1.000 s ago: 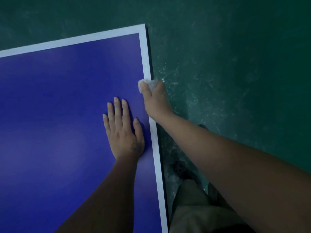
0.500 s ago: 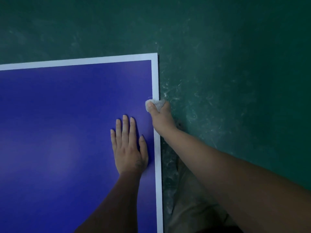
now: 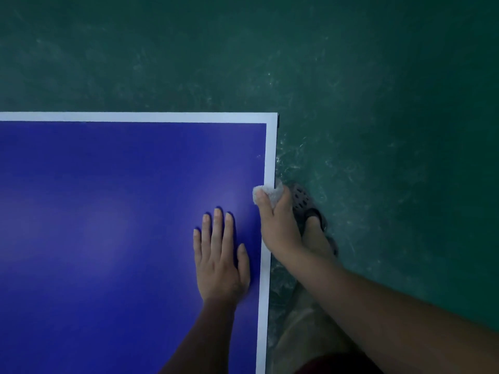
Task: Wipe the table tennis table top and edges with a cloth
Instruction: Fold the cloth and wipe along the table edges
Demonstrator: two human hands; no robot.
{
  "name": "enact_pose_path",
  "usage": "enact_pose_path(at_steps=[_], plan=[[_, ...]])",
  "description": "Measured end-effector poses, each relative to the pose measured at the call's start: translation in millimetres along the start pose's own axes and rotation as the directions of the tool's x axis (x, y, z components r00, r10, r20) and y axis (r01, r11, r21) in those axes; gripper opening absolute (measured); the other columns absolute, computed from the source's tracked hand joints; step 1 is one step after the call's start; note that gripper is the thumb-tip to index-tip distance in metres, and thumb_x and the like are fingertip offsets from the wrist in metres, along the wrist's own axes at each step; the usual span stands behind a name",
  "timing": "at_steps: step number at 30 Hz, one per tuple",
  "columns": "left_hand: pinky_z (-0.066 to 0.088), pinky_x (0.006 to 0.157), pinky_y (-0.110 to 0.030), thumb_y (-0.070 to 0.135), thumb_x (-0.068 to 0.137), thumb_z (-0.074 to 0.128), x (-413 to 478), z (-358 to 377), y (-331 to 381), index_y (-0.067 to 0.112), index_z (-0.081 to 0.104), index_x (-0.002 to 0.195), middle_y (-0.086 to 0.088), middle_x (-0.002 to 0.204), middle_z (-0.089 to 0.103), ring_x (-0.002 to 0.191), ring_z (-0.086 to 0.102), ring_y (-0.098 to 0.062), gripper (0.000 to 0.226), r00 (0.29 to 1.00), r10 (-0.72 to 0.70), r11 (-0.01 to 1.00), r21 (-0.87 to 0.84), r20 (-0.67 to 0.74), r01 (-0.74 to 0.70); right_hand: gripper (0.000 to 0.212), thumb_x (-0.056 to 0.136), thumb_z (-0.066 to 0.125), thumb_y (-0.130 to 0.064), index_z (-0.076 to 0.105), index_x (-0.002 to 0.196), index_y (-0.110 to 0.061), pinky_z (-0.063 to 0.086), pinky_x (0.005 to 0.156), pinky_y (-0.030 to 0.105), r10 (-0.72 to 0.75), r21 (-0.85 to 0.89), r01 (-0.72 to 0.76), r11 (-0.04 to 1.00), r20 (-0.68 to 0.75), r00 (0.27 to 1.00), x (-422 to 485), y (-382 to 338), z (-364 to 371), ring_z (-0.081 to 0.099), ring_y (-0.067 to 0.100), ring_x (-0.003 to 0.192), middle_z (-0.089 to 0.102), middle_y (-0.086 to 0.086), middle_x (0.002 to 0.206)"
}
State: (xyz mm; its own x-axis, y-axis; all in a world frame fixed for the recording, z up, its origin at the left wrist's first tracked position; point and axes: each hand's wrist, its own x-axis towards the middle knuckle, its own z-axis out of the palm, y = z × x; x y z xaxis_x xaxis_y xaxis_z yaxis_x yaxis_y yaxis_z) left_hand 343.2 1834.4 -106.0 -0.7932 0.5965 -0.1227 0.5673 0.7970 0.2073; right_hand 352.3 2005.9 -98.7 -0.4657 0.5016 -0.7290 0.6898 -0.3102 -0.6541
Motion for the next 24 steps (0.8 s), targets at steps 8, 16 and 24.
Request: enact_pose_path(at_steps=[8,16,24], plan=[[0.02,0.133,-0.059,0.03,0.104,0.046,2.3,-2.0,1.9,0.005,0.041,0.164,-0.012,0.176,0.03,0.165,0.022,-0.035,0.065,0.999,-0.026,1.0,-0.017,0.031,0.026,0.057,0.11,0.047,-0.053,0.04,0.152,-0.015,0.045,0.092,0.033,-0.065,0.039,0.067,0.997,-0.065,0.996,100.5,-74.1,-13.8,0.06,0.015,0.114,0.058,0.001,0.141],[0.019,0.133,-0.059,0.031,0.103,0.046,4.2,-4.0,3.0,0.01,0.034,0.166,-0.011,0.176,0.03,0.165,0.023,-0.036,0.067,0.999,-0.024,0.999,-0.039,0.032,0.025,0.062,0.109,0.045,-0.056,0.032,0.161,-0.024,0.038,0.087,0.019,0.041,-0.062,-0.046,0.997,-0.068,0.997,23.0,-49.3,-6.8,0.059,0.019,0.133,0.054,-0.009,0.146],[0.027,0.129,-0.062,0.028,0.105,0.048,18.2,-13.2,6.4,0.006,0.044,0.162,-0.011,0.175,0.034,0.164,0.026,-0.033,0.061,0.997,-0.069,0.996,-0.047,0.029,0.07,0.066,0.109,0.049,-0.055,0.031,0.162,-0.021,0.044,0.111,0.034,-0.058,-0.032,0.057,0.998,-0.045,0.997,94.8,-94.0,-26.5,0.054,0.012,0.132,0.051,-0.001,0.155]])
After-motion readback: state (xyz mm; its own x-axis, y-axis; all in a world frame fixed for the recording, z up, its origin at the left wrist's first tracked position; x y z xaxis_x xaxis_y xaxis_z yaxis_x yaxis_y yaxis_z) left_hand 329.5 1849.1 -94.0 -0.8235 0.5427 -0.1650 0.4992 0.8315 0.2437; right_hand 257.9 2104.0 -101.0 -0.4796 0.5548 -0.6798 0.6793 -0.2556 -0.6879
